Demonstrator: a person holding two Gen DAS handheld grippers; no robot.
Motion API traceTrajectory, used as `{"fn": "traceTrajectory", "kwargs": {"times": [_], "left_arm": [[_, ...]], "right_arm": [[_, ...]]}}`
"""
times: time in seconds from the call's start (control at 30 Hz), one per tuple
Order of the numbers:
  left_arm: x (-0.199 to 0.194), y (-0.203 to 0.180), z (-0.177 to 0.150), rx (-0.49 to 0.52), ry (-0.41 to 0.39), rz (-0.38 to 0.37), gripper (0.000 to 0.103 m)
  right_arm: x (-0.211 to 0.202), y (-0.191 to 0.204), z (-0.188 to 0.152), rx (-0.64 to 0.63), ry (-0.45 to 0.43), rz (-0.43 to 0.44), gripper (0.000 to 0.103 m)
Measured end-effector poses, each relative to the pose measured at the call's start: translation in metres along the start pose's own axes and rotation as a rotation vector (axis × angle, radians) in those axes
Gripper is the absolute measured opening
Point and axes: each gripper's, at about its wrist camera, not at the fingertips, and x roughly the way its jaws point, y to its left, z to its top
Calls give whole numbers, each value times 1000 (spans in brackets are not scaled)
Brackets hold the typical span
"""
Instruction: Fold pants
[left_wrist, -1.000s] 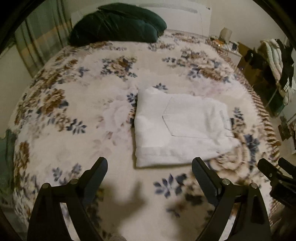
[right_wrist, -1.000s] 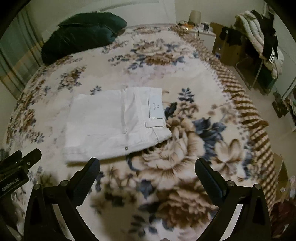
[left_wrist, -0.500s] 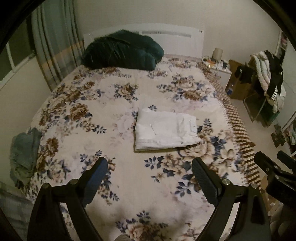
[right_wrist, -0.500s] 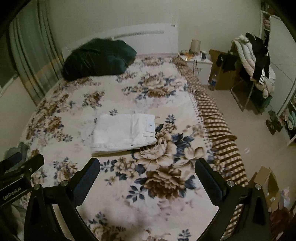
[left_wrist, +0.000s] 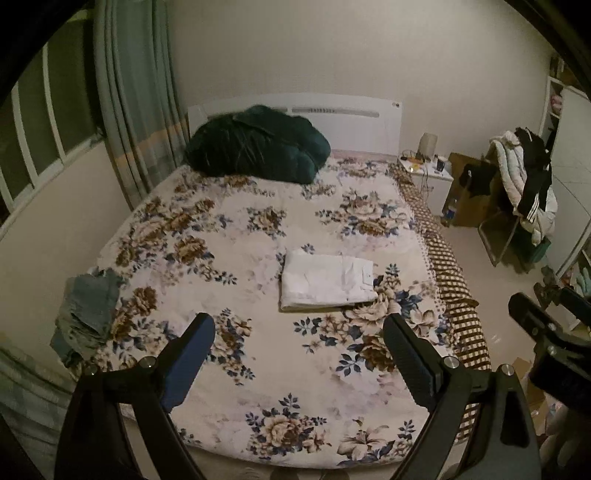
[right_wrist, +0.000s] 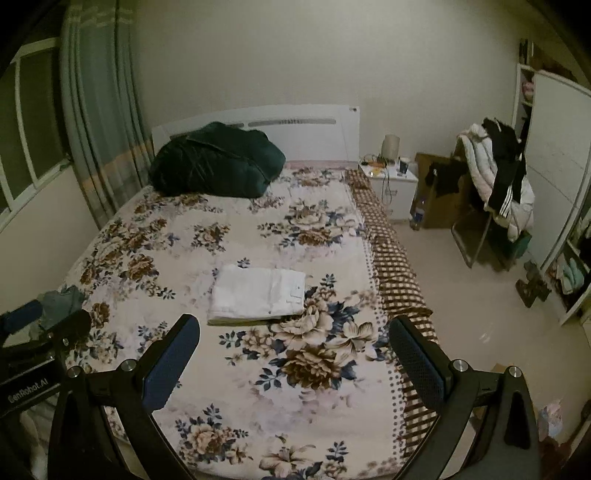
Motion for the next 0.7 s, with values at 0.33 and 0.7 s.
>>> {"fn": "traceTrajectory", "kwargs": {"times": [0.33, 0.7], "left_arm": [[-42, 15, -5, -21, -43, -5, 93], [-61, 19, -14, -20, -76, 6, 103]], "right_arm": [[-89, 16, -1, -9, -40, 13, 103], [-106, 19, -3, -11, -59, 10, 103]]}}
